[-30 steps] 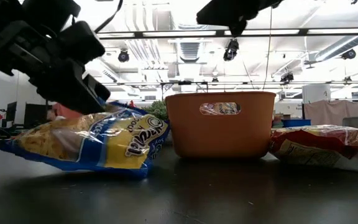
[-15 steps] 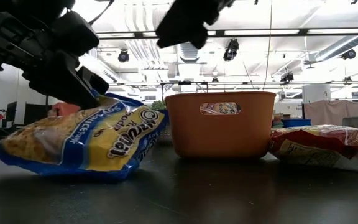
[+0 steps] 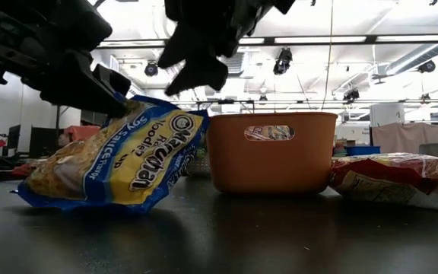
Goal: Sort Maruchan noodles
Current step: Put the blue noodle pack into the gray bin
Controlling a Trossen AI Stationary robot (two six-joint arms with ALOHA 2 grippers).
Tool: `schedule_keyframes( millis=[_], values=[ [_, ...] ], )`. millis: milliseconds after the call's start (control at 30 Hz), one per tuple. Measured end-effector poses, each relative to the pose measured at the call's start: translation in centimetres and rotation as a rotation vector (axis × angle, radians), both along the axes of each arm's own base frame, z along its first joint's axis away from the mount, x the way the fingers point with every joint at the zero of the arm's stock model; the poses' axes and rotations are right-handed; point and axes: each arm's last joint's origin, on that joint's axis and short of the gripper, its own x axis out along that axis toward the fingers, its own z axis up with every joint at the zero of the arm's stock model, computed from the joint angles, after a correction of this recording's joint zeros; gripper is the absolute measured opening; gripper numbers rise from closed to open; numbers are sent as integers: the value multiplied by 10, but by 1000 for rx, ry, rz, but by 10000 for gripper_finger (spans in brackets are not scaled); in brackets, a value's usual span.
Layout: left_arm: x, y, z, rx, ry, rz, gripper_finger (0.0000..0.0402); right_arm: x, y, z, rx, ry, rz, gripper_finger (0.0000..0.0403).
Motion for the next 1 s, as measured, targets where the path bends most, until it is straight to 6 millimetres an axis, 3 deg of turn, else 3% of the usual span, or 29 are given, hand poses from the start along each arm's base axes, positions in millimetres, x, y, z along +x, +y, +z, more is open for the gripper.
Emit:
schedule_keyframes(
  millis=[233, 533, 867, 1000],
  values=[
    [0, 0, 1, 15, -7, 21, 0, 8, 2, -24, 56, 62, 15, 287],
    [1, 0, 2, 27, -18, 37, 0, 20, 2, -46, 139, 75, -10, 273],
    [1, 0, 3, 26, -29, 36, 0, 22, -3, -43, 160, 51, -39, 188],
    [2, 0, 4, 35, -42, 30, 0, 25, -2, -52, 161, 57, -36, 148]
  ],
)
